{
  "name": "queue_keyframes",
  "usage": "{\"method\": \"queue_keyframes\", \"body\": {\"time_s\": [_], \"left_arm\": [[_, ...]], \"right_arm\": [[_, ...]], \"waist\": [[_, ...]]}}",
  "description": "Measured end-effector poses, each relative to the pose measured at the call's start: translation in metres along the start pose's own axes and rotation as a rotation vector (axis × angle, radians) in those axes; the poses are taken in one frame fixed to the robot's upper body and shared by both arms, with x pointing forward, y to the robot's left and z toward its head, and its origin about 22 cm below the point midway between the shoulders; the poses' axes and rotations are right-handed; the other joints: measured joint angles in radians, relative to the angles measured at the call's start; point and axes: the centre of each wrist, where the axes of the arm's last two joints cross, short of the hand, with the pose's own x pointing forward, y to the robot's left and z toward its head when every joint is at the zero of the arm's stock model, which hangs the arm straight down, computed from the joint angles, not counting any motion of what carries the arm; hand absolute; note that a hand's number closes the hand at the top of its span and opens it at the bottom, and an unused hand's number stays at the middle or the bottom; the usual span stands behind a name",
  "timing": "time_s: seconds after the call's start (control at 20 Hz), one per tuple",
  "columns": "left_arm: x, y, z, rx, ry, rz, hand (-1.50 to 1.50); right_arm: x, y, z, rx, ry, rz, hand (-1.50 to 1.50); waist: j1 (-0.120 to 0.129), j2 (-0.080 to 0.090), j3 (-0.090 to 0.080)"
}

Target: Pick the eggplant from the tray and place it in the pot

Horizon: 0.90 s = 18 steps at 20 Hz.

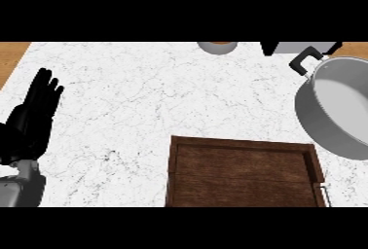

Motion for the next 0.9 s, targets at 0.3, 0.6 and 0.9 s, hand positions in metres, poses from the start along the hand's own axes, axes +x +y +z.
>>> {"method": "queue_keyframes", "body": {"time_s": [0.3,0.6,0.9], "left_arm": [[0.002,-0.015,-0.006,-0.025,-0.01,-0.005,0.0],[0.005,-0.018,-0.016,-0.041,-0.021,-0.001,0.0],[0.004,-0.017,-0.015,-0.049,-0.017,0.004,0.0]], "right_arm": [[-0.032,-0.008,-0.021,-0.031,0.064,-0.061,1.5],[-0.053,-0.006,-0.041,-0.126,0.07,0.189,1.5],[-0.097,0.02,-0.061,-0.15,0.104,0.36,1.5]], "waist": [[0.026,0.005,0.001],[0.046,0.012,0.002],[0.059,0.013,0.002]]}}
